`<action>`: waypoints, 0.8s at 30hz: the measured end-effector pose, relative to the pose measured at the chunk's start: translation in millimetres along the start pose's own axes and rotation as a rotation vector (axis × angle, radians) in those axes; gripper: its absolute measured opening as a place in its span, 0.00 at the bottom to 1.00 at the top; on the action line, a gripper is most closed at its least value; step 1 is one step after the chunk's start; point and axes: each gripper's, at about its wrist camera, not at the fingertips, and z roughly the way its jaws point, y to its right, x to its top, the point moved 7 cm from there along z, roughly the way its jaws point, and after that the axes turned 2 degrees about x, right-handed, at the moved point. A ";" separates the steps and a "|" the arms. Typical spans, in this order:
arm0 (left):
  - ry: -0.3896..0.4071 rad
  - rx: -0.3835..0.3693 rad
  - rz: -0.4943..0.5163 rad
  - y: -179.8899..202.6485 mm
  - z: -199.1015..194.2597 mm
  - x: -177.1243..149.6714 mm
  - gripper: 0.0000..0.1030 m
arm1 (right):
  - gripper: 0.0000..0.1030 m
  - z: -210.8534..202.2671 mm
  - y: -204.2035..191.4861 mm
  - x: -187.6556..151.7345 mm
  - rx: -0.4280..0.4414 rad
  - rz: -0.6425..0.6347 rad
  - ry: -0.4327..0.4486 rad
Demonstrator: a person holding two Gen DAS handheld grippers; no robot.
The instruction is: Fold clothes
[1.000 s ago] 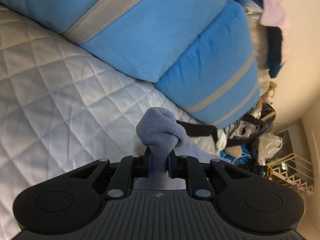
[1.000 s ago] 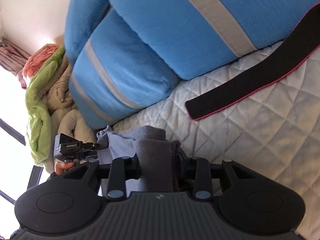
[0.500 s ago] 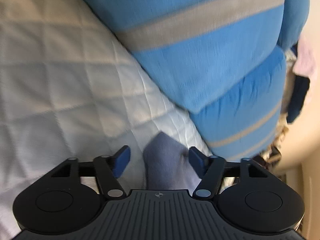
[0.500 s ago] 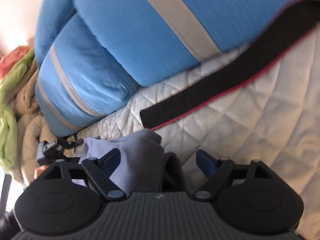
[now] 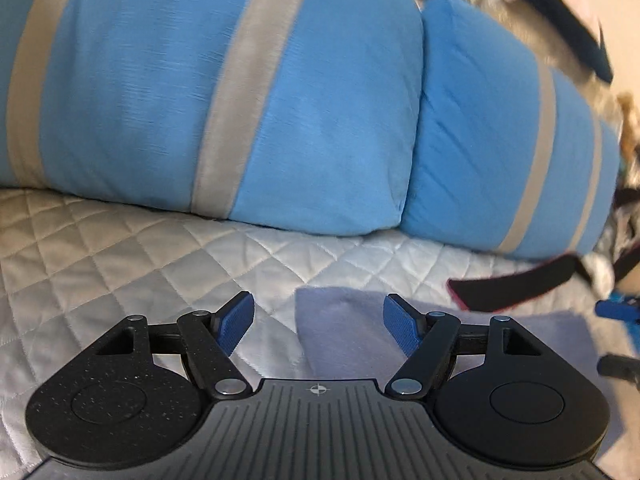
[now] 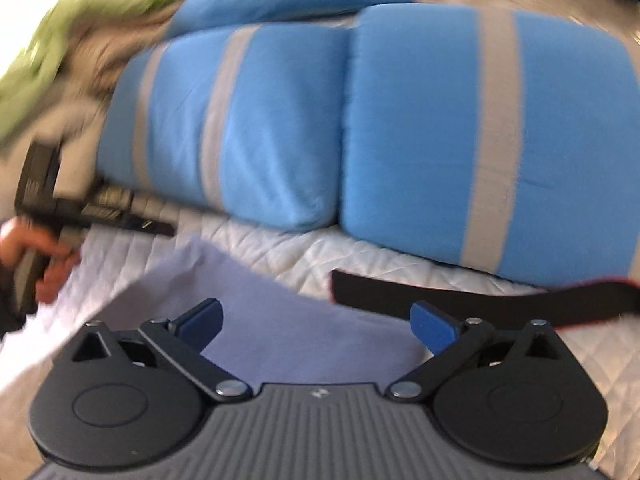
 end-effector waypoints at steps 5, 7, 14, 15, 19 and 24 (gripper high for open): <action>-0.039 0.087 -0.061 -3.6 34.4 -4.4 0.69 | 1.00 27.0 -0.9 -9.9 -0.033 0.024 -0.034; -0.061 0.099 -0.101 -10.2 46.0 -8.8 0.69 | 1.00 37.7 4.7 -14.3 -0.046 0.055 -0.046; -0.041 0.098 -0.151 -27.0 55.0 -14.4 0.71 | 1.00 46.9 24.5 -24.4 -0.070 0.154 -0.015; -0.038 0.097 -0.153 -28.5 53.4 -13.6 0.71 | 0.99 45.2 28.1 -25.2 -0.070 0.173 -0.002; -0.019 0.115 -0.157 -37.8 43.0 -9.9 0.71 | 1.00 35.5 35.8 -27.7 -0.120 0.232 0.046; 0.009 0.179 -0.129 -47.7 15.2 -4.5 0.70 | 1.00 19.6 63.9 -42.6 -0.218 0.323 0.035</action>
